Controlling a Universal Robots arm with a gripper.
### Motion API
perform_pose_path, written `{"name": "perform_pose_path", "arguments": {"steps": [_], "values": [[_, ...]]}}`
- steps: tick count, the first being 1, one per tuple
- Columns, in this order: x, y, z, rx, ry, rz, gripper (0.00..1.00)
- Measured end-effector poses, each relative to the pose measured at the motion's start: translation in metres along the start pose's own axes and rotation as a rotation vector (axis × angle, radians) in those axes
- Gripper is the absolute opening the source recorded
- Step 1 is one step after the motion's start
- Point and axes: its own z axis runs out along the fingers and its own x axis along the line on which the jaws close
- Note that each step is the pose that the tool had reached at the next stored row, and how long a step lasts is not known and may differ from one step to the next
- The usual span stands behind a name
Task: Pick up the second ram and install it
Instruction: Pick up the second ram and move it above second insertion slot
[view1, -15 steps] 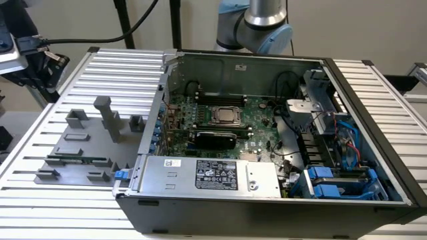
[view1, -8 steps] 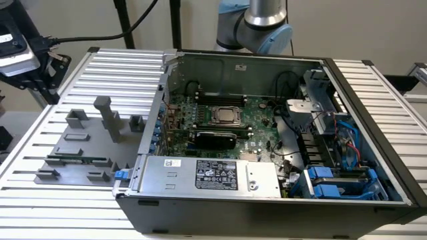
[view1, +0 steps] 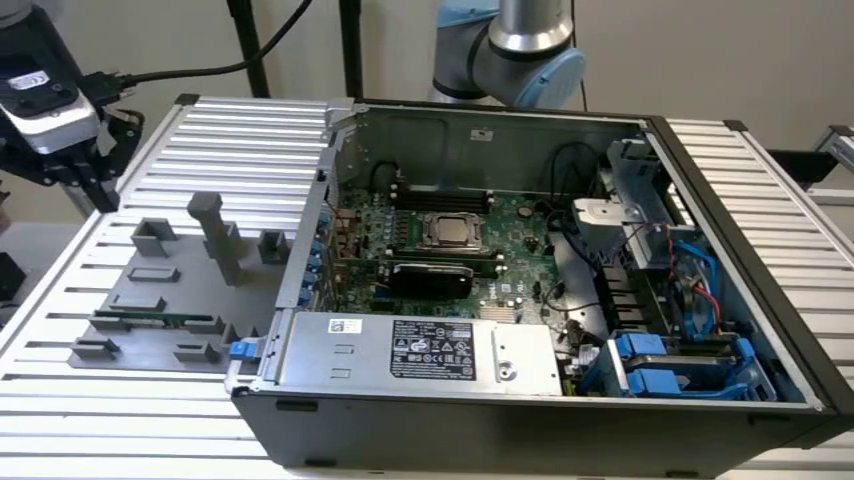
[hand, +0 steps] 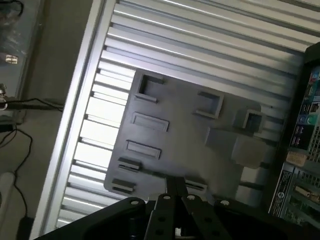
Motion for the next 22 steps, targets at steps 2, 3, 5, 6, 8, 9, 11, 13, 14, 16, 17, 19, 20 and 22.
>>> {"name": "perform_pose_path", "arguments": {"steps": [2,3,5,6,8,9,11,13,14,16,17,19,20,22], "values": [[0.0000,0.0000,0.0012,-0.0009,0.0018,-0.036,0.00],[0.0001,-0.0001,0.0018,-0.0013,0.0027,-0.054,0.00],[0.0001,-0.0001,0.0030,-0.0021,0.0045,-0.091,0.00],[0.0001,-0.0001,0.0036,-0.0024,0.0054,-0.109,0.00],[0.0001,-0.0002,0.0046,-0.0029,0.0071,-0.145,0.00],[0.0001,-0.0002,0.0051,-0.0029,0.0079,-0.163,0.00],[0.0001,-0.0002,0.0057,-0.0023,0.0099,-0.199,0.00],[0.0001,-0.0004,0.0063,-0.0005,0.0122,-0.234,0.00],[0.0002,-0.0003,0.0067,0.0010,0.0134,-0.251,0.00],[0.0002,-0.0003,0.0070,0.0052,0.0166,-0.282,0.00],[0.0002,-0.0003,0.0071,0.0078,0.0185,-0.296,0.00],[0.0002,-0.0003,0.0073,0.0133,0.0222,-0.325,0.00],[0.0002,-0.0003,0.0074,0.0162,0.0242,-0.340,0.00],[0.0002,-0.0003,0.0077,0.0218,0.0279,-0.369,0.00]]}}
